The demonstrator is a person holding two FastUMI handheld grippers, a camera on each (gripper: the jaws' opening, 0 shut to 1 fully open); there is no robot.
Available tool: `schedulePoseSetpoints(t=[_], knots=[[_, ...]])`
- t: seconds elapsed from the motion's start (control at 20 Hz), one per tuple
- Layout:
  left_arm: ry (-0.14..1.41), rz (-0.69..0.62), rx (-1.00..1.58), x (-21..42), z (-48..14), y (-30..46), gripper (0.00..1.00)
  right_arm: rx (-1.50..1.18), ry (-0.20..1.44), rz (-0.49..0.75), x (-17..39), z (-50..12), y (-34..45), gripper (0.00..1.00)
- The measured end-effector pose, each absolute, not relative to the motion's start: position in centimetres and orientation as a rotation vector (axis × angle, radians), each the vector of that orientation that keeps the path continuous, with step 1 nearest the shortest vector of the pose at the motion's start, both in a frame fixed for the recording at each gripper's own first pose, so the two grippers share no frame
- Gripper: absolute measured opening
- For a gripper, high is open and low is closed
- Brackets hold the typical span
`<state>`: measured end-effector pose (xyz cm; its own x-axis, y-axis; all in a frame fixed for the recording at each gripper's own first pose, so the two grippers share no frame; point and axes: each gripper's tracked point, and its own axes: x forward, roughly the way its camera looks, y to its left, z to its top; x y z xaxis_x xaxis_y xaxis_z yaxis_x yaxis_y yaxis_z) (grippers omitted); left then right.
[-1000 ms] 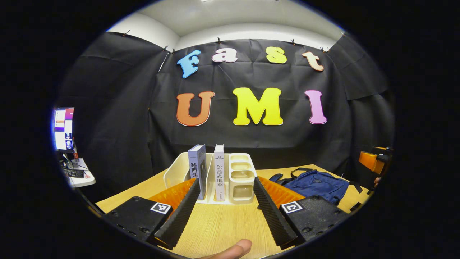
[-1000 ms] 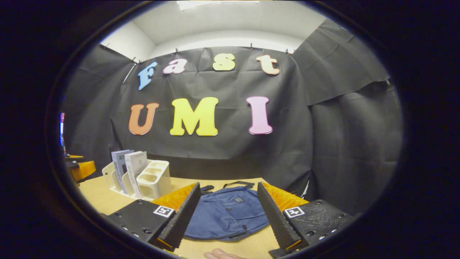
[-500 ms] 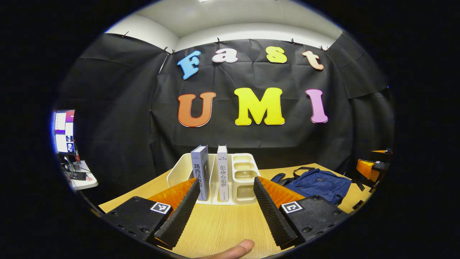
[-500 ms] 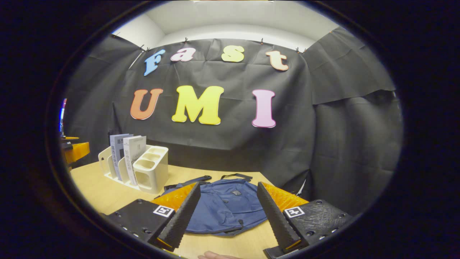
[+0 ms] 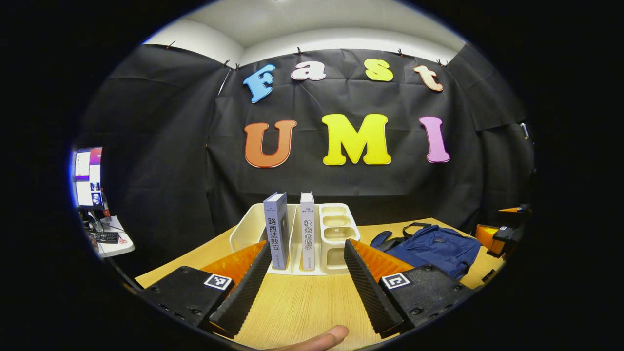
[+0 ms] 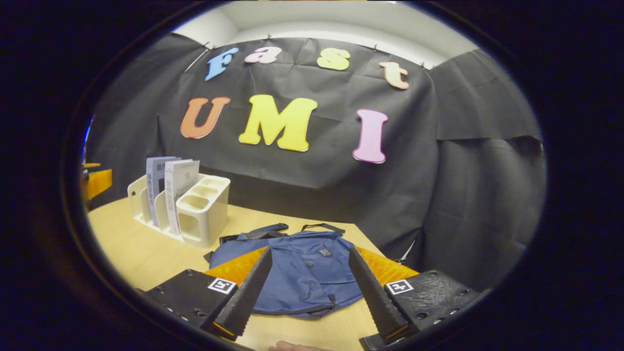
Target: Open the schoolbag, grab two books from the bookshelf and put them into the schoolbag.
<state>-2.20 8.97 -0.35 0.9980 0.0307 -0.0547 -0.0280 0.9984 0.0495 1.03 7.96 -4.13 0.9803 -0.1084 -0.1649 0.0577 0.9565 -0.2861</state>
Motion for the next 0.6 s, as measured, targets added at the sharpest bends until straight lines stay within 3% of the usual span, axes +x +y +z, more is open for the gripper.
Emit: schedulePoseSetpoints(t=[0.05,0.3,0.6], knots=[[0.054,0.038,0.052,-2.2,-0.3,9.3,0.95,-0.314,0.184,-0.07,1.3,-4.5,9.2,0.94],[0.058,0.052,0.065,-1.6,-0.5,10.8,0.95,-0.406,0.257,0.004,3.1,-8.5,15.2,0.99],[0.065,0.11,0.052,-1.1,-0.6,13.6,0.95,-0.501,0.381,0.044,4.9,-14.7,20.2,0.96]])
